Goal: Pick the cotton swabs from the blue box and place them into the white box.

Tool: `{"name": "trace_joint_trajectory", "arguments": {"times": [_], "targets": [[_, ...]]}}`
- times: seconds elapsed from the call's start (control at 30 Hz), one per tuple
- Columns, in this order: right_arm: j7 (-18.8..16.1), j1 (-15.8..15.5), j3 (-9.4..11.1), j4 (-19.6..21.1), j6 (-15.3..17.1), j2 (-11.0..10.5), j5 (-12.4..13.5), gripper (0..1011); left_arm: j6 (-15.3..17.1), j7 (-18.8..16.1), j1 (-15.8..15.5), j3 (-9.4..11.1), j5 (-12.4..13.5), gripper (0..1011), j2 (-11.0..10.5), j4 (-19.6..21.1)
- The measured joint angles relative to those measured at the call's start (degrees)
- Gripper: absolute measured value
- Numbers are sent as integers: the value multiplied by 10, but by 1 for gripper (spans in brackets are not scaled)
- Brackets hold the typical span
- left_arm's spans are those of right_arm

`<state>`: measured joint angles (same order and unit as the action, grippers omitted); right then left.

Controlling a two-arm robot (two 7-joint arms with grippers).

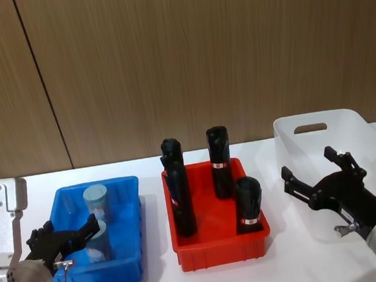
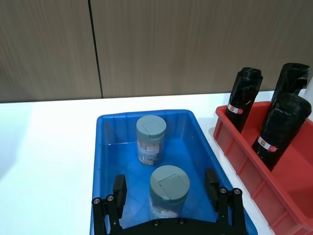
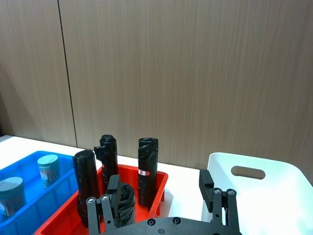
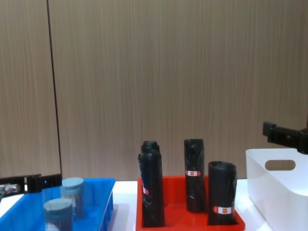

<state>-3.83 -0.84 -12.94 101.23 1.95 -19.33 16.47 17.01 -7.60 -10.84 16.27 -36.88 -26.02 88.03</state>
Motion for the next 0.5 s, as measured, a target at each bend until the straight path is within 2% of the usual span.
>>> {"name": "trace_joint_trajectory", "arguments": {"times": [0.5], "targets": [[0,0,0,0,0,0,0,1001,38,46,-49,-1,22,1004,19,-73]]}}
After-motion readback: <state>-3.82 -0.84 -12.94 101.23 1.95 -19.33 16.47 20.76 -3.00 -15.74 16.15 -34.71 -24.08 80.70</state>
